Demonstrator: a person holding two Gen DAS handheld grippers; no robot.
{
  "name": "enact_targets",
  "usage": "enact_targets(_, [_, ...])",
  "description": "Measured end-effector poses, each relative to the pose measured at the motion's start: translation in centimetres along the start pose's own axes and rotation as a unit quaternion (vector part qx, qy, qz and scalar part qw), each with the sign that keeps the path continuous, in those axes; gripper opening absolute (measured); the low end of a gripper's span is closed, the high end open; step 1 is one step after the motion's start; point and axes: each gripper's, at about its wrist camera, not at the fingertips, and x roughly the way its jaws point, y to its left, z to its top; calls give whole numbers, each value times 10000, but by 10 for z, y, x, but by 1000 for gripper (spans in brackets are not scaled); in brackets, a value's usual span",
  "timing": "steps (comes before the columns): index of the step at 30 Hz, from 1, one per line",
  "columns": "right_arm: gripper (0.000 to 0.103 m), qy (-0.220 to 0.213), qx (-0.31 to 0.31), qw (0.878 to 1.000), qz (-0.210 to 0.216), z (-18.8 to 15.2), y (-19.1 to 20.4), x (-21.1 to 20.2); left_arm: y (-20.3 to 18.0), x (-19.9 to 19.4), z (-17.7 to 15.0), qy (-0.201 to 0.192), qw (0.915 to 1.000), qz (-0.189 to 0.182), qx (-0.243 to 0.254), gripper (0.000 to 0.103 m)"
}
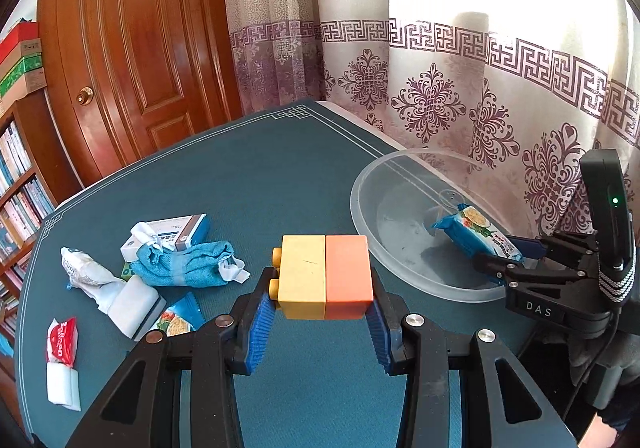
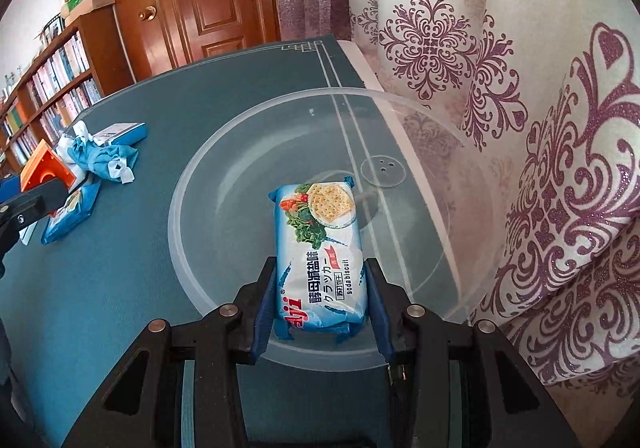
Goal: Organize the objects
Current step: 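Carry the cracker pack and the block over the clear plastic bowl with both tools, then open both tools to drop the cracker pack and block into the bowl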
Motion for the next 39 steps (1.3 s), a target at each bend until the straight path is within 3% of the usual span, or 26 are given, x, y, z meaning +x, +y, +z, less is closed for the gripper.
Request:
enact_targets(10, [43,-526,245,9974,-429,16,-5,-2,-14,19,15,40,9995,-320,49,45])
enact_targets(26, [45,-1120,467,9905,-644,8,-1,-42,-37,57,33,73,9963,-831,211,45])
enact_targets(28, [45,-1131,495,9903,-644,5,0,-44,-36,60,34,84,9961,-859,202,54])
enact_targets(29, [45,-1127,500,9903,-642,5,0,-44,-35,61,33,69,9963,-842,177,68])
enact_targets(30, [45,-1121,517,9903,-638,5,0,-45,-32,60,32,24,9964,-833,132,76])
enact_targets(35, [45,-1062,596,9907,-604,0,3,-46,-22,55,30,-18,9967,-812,32,78])
enact_targets(39, [45,-1032,623,9910,-589,-3,6,-46,-12,50,27,-34,9978,-657,-62,86])
